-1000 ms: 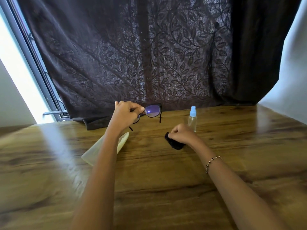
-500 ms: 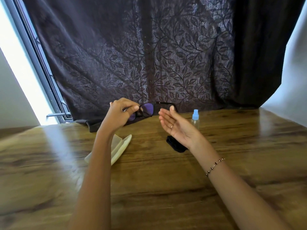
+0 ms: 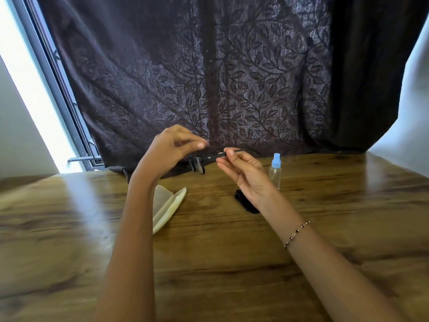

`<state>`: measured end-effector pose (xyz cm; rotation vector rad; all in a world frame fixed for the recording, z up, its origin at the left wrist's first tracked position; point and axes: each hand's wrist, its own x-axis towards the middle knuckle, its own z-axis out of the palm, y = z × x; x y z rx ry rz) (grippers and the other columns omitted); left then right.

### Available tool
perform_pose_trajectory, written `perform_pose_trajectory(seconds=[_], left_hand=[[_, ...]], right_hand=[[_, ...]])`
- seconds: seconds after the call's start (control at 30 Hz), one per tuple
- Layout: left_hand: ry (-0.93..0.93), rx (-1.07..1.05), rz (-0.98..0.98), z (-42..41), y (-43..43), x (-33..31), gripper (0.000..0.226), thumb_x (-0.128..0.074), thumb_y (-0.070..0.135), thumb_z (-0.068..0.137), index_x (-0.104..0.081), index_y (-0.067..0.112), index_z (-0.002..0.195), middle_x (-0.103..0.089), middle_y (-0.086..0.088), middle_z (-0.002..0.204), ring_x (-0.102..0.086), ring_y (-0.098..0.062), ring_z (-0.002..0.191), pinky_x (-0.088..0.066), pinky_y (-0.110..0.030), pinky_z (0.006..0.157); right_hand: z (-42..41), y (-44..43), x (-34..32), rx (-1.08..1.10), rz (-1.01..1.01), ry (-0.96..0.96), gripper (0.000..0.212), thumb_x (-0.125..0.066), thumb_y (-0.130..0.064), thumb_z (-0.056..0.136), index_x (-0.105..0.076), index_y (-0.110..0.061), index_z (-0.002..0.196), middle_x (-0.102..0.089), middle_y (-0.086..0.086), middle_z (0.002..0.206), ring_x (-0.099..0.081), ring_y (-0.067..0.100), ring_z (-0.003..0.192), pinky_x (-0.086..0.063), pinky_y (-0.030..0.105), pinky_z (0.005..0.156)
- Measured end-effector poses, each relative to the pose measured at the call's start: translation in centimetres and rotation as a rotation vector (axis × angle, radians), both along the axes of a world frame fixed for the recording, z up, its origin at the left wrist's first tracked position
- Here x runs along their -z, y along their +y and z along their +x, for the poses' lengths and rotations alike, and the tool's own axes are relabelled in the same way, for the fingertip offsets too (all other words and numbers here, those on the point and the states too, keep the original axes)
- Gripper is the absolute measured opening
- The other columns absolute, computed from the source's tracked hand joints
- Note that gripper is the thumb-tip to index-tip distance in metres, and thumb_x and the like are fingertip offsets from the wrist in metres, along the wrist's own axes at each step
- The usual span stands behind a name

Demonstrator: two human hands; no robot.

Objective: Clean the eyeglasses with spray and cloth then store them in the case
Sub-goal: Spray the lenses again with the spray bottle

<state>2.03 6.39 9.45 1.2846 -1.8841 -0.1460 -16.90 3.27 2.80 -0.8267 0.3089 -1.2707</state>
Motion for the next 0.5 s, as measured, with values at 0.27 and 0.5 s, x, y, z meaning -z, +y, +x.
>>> perform_pose_trajectory(seconds=[0.27,0.5], left_hand=[[-0.387,-0.093,0.034,-2.7,0.1,-1.2,0.021,-0.075,0.036,0.075,-0.074,0.028,0.094,-0.057,0.01,0.091,-0.054,-0.009,0.075,-0.047,-0.033,0.08],[-0.185,-0.214,-0.204,-2.0,-0.5,-0.8,0.024,-0.075,0.026,0.077,-0.074,0.015,0.098,-0.054,0.006,0.084,-0.05,-0.006,0.066,-0.038,-0.022,0.07]], right_hand=[[-0.1,0.9,-0.7,0.043,-0.064,0.032,0.009,-0.063,-0.002,0.086,-0.071,-0.001,0.087,-0.074,0.015,0.083,-0.073,0.019,0.077,-0.06,0.024,0.07],[-0.2,0.6,-0.6,0.011,-0.206,0.137,0.027,-0.063,-0.008,0.087,-0.066,-0.001,0.113,-0.072,0.018,0.104,-0.071,0.023,0.093,-0.058,0.023,0.079]])
